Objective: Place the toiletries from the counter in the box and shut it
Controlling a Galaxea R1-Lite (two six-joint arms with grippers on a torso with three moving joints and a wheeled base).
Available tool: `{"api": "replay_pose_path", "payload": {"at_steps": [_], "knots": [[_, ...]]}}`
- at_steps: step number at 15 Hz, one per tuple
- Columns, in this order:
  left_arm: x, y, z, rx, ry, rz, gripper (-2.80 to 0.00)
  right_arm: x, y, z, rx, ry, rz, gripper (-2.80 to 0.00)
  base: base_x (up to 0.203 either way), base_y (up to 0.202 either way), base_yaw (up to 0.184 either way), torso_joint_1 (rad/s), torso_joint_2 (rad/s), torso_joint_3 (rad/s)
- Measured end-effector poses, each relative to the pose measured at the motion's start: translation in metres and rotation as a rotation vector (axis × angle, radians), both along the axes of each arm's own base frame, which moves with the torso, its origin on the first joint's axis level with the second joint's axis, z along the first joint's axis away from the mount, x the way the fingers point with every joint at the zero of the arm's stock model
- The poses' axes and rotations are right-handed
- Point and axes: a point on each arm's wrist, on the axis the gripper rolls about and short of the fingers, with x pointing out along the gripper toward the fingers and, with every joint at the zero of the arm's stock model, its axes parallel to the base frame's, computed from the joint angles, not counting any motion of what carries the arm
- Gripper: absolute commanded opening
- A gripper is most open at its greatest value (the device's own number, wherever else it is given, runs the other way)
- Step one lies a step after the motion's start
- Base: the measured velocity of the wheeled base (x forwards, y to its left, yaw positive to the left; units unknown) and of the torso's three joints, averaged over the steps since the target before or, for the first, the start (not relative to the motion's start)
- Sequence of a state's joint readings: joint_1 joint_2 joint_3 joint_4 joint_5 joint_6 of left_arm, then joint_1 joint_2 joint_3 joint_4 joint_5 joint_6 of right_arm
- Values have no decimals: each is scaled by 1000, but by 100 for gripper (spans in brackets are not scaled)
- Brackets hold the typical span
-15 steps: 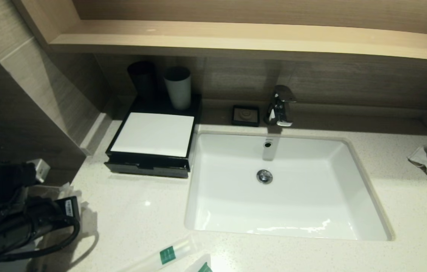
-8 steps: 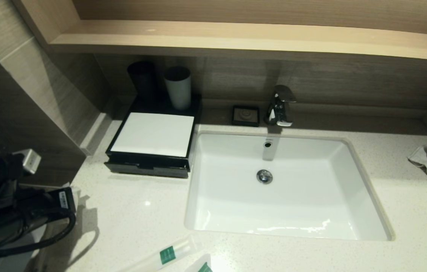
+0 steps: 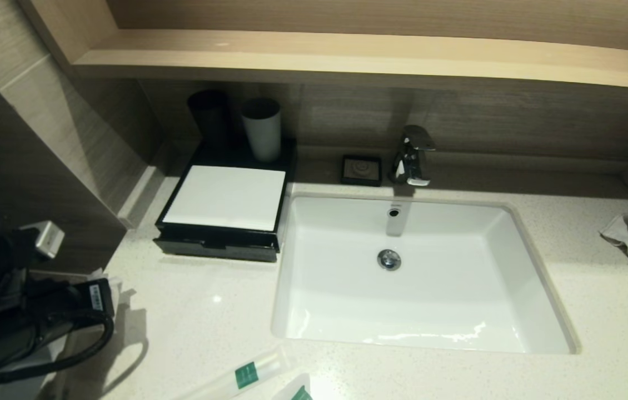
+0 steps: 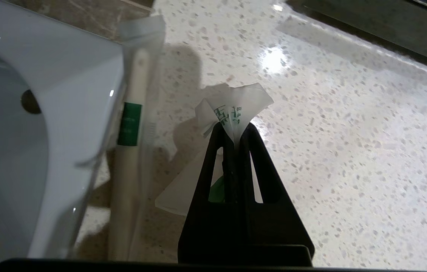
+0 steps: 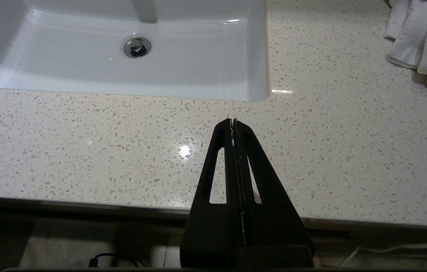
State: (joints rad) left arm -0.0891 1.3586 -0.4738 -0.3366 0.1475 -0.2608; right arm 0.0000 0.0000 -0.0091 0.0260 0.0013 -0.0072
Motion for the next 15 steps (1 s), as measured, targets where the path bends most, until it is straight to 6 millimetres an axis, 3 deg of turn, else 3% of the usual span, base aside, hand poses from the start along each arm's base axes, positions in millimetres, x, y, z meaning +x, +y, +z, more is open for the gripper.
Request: {"api": "replay_pose_path", "payload": {"at_steps": [6,15], "knots": [[-14,-9,-8,-14,36,-147,-280,0,0,0,0,0,0,-280,0,0,0,0,0,0],[-24,-8,-17,50,71,-193,-280,0,0,0,0,0,0,-280,0,0,0,0,0,0]]}}
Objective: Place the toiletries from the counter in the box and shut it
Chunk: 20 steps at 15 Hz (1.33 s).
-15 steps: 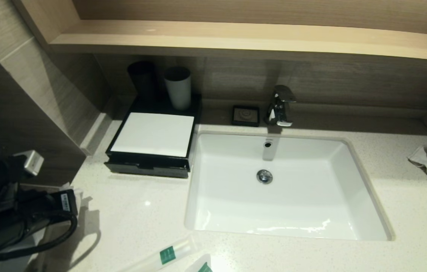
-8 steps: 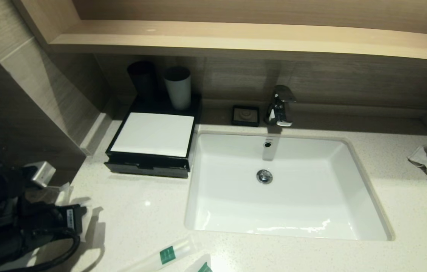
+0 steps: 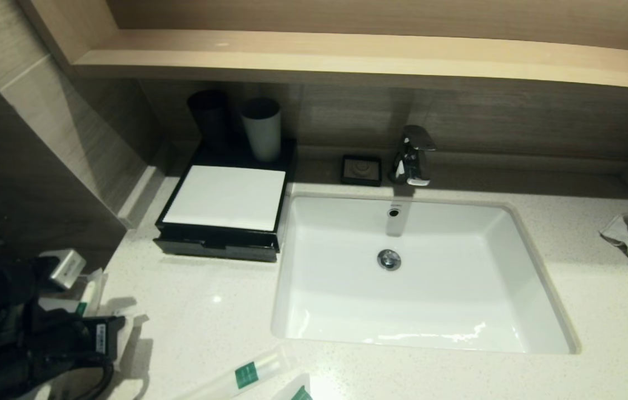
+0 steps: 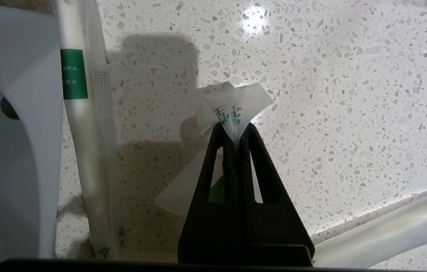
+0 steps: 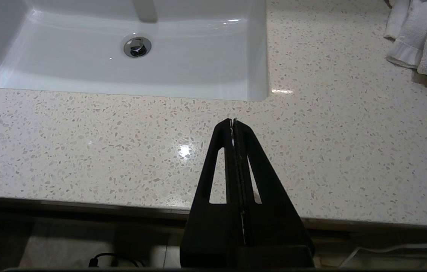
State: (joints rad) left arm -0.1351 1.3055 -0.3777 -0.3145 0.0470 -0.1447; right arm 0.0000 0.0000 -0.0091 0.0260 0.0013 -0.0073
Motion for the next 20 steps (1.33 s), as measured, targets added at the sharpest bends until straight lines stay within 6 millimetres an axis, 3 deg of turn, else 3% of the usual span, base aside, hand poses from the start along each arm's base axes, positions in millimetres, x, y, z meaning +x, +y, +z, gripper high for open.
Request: {"api": "replay_pose_path", "payload": {"at_steps": [20], "knots": [[-4,0,-8,23,31,-42,-280,0,0,0,0,0,0,-280,0,0,0,0,0,0]]}}
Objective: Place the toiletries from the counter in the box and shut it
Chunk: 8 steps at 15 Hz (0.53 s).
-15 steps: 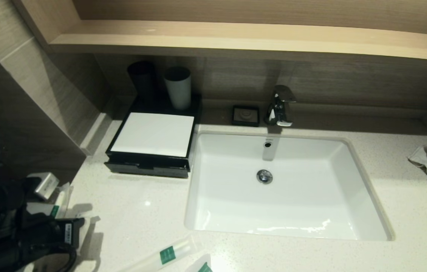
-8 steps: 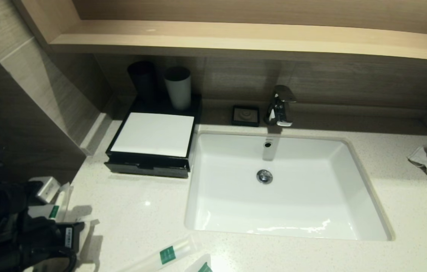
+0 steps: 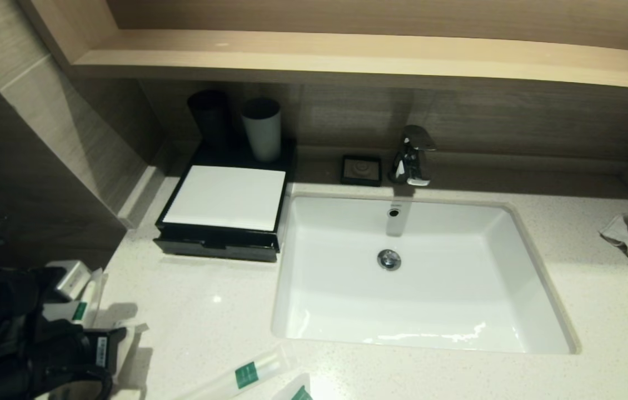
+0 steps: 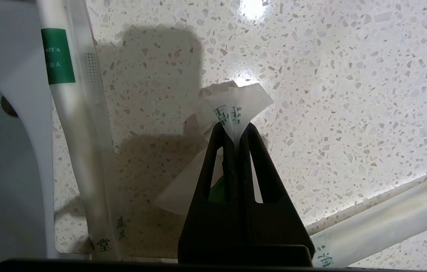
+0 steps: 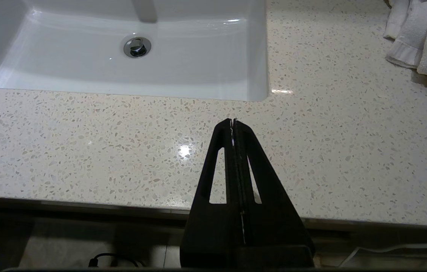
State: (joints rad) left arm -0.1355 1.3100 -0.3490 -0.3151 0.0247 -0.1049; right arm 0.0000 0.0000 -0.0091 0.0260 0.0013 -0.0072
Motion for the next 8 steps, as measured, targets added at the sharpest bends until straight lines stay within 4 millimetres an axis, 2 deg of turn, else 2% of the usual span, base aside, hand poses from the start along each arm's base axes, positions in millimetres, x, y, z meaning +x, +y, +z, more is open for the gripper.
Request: {"api": "replay_pose_path", "payload": {"at_steps": [8], "knots": [[2,-1,4,-3,-18,-3,-280,0,0,0,0,0,0,-280,0,0,0,0,0,0]]}}
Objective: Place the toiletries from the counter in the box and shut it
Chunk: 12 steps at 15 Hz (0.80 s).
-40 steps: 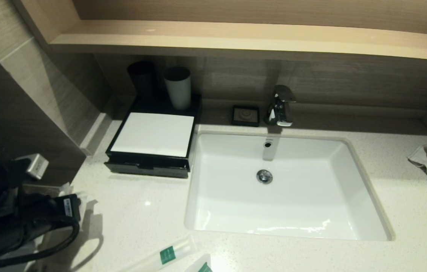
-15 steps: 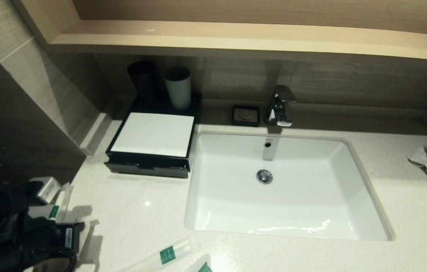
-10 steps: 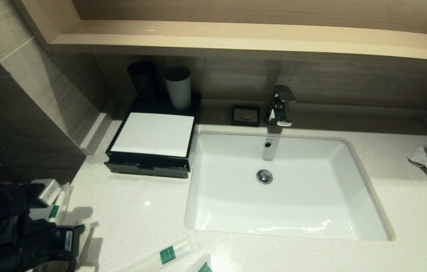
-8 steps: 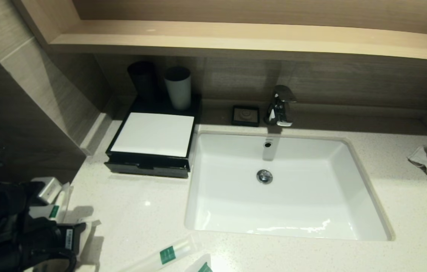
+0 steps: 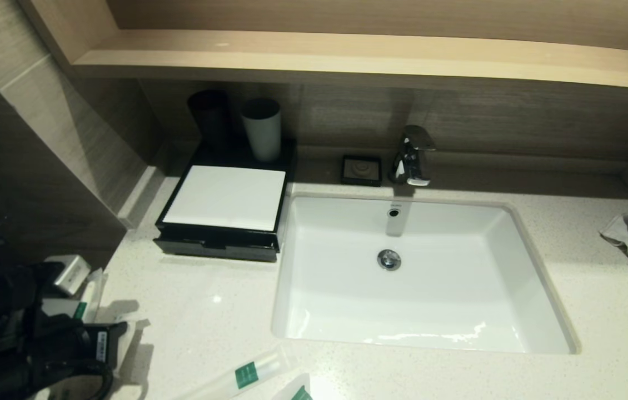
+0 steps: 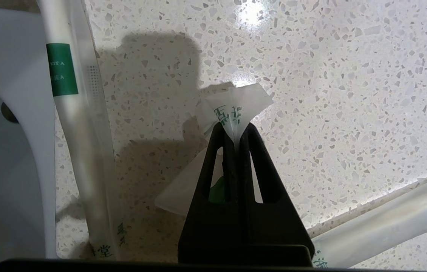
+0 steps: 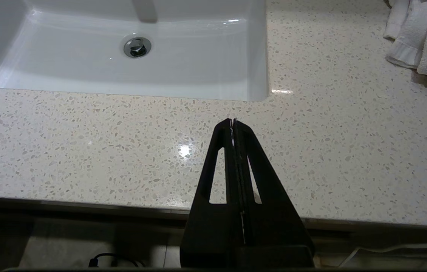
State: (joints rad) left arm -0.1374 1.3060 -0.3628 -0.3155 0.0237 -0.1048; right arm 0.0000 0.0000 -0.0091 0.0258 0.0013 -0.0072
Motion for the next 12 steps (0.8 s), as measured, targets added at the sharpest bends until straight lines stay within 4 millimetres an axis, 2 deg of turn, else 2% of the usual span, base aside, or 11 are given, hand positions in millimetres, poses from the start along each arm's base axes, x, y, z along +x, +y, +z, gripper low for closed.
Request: {"api": "replay_pose_path", "payload": {"at_steps": [1,9,12], "knots": [[0,0,0,2,0,-1,0,0,0,0,0,0,0,-280,0,0,0,0,0,0],[-6,0,-10,30,37,-54,0,0,0,0,0,0,0,-280,0,0,0,0,0,0],[-4,0,4,20,-29,-54,0,0,0,0,0,0,0,-280,0,0,0,0,0,0]]}}
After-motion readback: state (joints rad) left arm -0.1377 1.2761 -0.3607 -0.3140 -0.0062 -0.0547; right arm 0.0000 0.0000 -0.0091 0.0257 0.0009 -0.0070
